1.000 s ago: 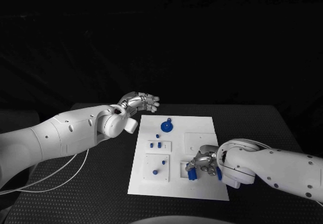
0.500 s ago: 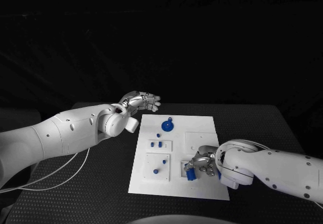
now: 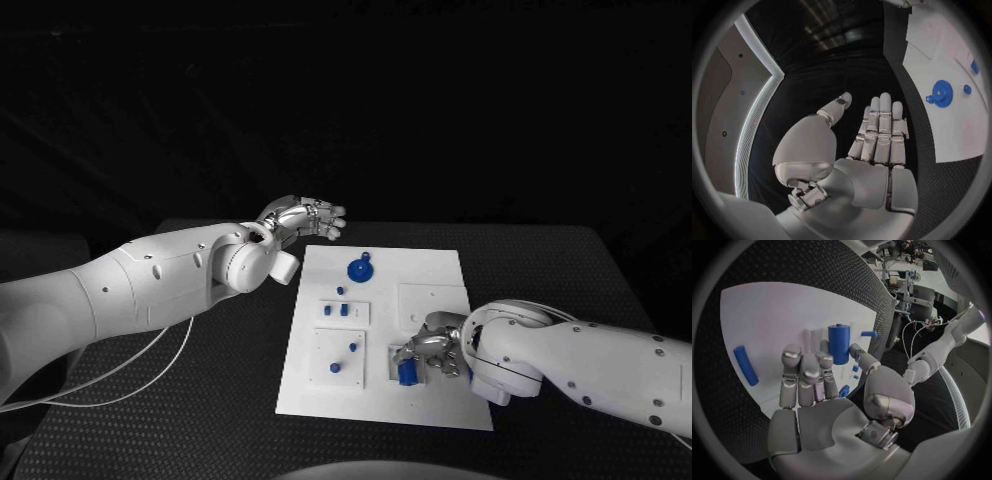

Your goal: Assemble the parts on the task board

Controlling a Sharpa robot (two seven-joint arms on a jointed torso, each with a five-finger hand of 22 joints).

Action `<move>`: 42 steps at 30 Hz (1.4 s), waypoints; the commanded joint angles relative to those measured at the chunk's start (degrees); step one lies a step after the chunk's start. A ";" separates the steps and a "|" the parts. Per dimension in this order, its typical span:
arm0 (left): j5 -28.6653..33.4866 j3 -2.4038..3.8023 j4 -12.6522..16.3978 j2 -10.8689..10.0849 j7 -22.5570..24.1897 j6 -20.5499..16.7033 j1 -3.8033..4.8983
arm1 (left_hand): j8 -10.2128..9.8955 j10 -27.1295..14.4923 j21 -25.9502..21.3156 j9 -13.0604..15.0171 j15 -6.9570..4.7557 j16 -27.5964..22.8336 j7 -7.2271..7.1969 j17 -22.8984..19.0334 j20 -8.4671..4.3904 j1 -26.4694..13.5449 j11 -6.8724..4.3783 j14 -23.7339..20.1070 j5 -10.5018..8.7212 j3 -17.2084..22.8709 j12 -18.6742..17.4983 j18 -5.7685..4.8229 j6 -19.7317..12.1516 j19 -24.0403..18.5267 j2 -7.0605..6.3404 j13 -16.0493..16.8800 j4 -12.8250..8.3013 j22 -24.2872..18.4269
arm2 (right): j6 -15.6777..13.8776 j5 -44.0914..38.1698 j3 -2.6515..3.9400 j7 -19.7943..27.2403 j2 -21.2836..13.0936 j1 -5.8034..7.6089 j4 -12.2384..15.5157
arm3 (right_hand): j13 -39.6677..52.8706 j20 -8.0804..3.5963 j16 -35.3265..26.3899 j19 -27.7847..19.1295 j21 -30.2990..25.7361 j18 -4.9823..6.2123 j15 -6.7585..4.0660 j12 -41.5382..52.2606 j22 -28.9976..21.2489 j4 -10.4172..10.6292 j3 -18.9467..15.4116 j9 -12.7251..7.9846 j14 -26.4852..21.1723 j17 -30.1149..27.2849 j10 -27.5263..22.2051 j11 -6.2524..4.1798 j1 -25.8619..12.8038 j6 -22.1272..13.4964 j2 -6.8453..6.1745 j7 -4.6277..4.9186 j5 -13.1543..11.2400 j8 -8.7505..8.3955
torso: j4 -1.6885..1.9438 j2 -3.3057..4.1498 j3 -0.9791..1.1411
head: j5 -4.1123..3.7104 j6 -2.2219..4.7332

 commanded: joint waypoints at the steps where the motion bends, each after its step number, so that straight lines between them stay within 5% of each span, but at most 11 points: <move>1: 0.06 0.03 0.16 0.03 0.27 0.88 0.05 | 0.07 -0.43 -0.30 -0.05 0.25 -0.27 -0.06 0.07 0.35 -0.72 -0.05 0.17 -0.04 0.00 0.04 0.49 -0.46 0.18 0.02 -0.08 0.47 0.10 | -0.16 0.00 -0.01 0.38 0.09 -0.05 0.13 | 0.09 0.00 -0.09 -0.10 0.36 2.27 -0.35 -0.27 0.45 0.47 -0.19 -0.17 -0.06 -0.15 0.25 -0.05 -0.82 0.35 -0.53 0.82 0.13 -0.30 | -0.01 0.00 0.01 | 0.07 -0.04; 7: 0.06 0.03 0.15 0.11 0.21 0.97 0.05 | 0.07 -0.43 -0.32 -0.05 0.25 -0.30 -0.06 0.11 0.36 -0.74 -0.05 0.17 -0.04 0.00 0.04 0.49 -0.47 0.18 0.01 -0.08 0.51 0.11 | 0.23 -0.58 -0.01 0.51 0.28 -0.05 0.19 | 0.31 0.01 -0.55 -0.15 0.43 2.27 -0.29 -0.49 0.44 0.53 -2.27 -0.25 -0.39 -0.72 0.15 0.03 -2.77 0.17 -2.90 0.90 0.13 -0.52 | -0.03 -0.02 0.04 | 0.25 -0.01; 13: 0.06 0.03 0.17 0.09 0.18 0.98 0.05 | 0.07 -0.44 -0.34 -0.05 0.25 -0.33 -0.06 0.14 0.36 -0.75 -0.05 0.17 -0.05 0.01 0.04 0.49 -0.48 0.18 0.01 -0.09 0.54 0.13 | 0.16 -1.19 -0.01 0.83 0.24 -0.05 0.29 | 0.46 -0.09 -0.83 -0.37 0.33 2.27 -0.26 -0.72 0.37 0.07 -4.28 -0.25 -0.55 -0.96 -0.03 0.08 -3.68 -0.09 -3.89 0.95 0.14 -0.70 | -0.04 0.01 0.06 | 0.37 -0.11; 25: 0.06 0.03 0.16 0.09 0.06 1.06 0.05 | 0.07 -0.46 -0.37 -0.05 0.26 -0.39 -0.05 0.21 0.36 -0.78 -0.04 0.17 -0.06 0.01 0.03 0.49 -0.50 0.17 0.00 -0.10 0.59 0.16 | 0.34 -3.66 -0.01 2.10 -0.59 -0.05 0.85 | 0.81 -0.41 -1.04 -0.70 0.11 2.27 -0.32 -1.05 0.22 -1.78 -7.72 -0.14 -0.68 -1.11 -0.25 0.07 -4.11 -0.38 -4.04 0.95 0.16 -0.87 | -0.01 0.01 0.06 | 0.47 -0.13; 34: 0.06 0.03 0.21 -0.02 0.08 1.03 0.05 | 0.07 -0.47 -0.41 -0.06 0.26 -0.45 -0.05 0.26 0.37 -0.78 -0.04 0.15 -0.07 0.02 0.03 0.49 -0.52 0.16 -0.01 -0.10 0.63 0.18 | 6.63 -4.80 -0.01 4.50 -2.51 -0.45 2.86 | 1.24 -0.73 -1.07 -0.39 0.12 2.26 -0.34 -1.25 0.02 -4.63 -6.84 0.10 -0.55 -1.20 0.01 0.05 3.52 -0.34 -6.66 0.94 0.17 -0.85 | -0.07 0.01 0.09 | 0.49 -0.01; 42: 0.06 0.03 0.29 -0.02 0.09 1.08 0.05 | 0.08 -0.47 -0.43 -0.06 0.26 -0.49 -0.05 0.30 0.37 -0.75 -0.04 0.15 -0.07 0.04 0.04 0.50 -0.52 0.15 -0.01 -0.11 0.64 0.20 | 6.58 -6.48 -0.01 4.13 -2.43 -0.69 3.01 | 1.59 -0.38 -1.04 -0.50 0.16 2.27 -0.23 -1.37 0.02 -5.09 -8.47 0.30 -0.57 -1.20 0.14 0.10 8.31 -0.22 -6.03 0.97 0.15 -0.80 | -0.06 0.00 0.09 | 0.46 -0.07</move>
